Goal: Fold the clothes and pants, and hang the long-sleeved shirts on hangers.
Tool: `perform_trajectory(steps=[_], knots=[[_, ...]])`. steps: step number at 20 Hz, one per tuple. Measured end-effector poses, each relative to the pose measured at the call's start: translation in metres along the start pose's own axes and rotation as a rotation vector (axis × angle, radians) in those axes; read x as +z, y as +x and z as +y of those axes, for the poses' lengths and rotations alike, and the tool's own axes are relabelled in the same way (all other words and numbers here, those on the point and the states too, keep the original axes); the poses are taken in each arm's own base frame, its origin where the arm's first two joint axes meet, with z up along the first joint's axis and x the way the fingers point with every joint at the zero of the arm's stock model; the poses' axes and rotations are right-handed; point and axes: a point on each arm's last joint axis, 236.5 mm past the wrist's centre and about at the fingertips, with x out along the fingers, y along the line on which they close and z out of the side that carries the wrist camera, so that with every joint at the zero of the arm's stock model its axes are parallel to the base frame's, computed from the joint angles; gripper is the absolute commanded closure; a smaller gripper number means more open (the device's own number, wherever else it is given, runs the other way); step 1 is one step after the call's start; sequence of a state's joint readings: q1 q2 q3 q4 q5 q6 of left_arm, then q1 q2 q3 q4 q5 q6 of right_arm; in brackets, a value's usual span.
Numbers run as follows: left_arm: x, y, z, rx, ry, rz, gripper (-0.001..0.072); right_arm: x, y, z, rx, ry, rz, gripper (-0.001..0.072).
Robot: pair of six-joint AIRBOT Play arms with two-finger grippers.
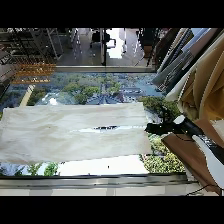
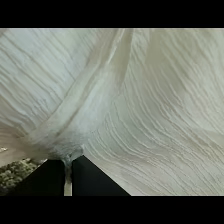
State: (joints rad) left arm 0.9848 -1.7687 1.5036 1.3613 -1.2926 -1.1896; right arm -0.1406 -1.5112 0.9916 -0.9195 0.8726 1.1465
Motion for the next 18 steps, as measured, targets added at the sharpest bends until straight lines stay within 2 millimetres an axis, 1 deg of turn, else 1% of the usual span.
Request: perform_trajectory(steps=[1,2,5,7,9,11,13,14,15,16,17,18], knots=[[0.0,0.0,0.0,0.0,0.0,0.0,0.0696,0.001,0.002,0.004,0.017,-0.008,-0.004,0.0665],[0.0,0.0,0.0,0.0,0.0,0.0,0.0696,0.003,0.003,0.01,0.038,-0.018,-0.01,0.0698],[0.0,0.0,0.0,-0.001,0.0,0.001,0.0696,0.011,0.001,0.031,0.103,-0.043,-0.022,0.0701],[0.0,-0.002,0.001,0.001,0.0,-0.001,0.0697,0.019,-0.01,0.047,0.142,-0.048,-0.02,0.0702],[-0.001,-0.004,0.003,0.013,0.01,-0.003,0.0696,0.036,-0.025,0.057,0.146,-0.026,-0.048,0.0702],[-0.001,-0.006,0.007,0.033,0.021,-0.003,0.0697,0.057,-0.037,0.054,0.102,0.026,-0.098,0.0702],[-0.002,-0.008,0.011,0.049,0.031,-0.001,0.0696,0.079,-0.043,0.043,0.051,0.108,-0.172,0.0697],[-0.002,-0.008,0.011,0.054,0.035,-0.001,0.0696,0.089,-0.042,0.037,0.031,0.145,-0.206,0.064],[-0.002,-0.008,0.012,0.058,0.037,-0.001,0.0692,0.095,-0.04,0.032,0.018,0.173,-0.229,0.0344],[-0.001,-0.008,0.012,0.061,0.039,-0.001,0.0638,0.1,-0.036,0.029,0.006,0.189,-0.244,0.0173],[-0.002,-0.008,0.012,0.064,0.037,0.002,0.052,0.099,-0.032,0.026,-0.002,0.193,-0.239,0.02],[-0.004,-0.008,0.012,0.064,0.029,0.012,0.0444,0.097,-0.03,0.025,-0.004,0.198,-0.226,0.0203]])
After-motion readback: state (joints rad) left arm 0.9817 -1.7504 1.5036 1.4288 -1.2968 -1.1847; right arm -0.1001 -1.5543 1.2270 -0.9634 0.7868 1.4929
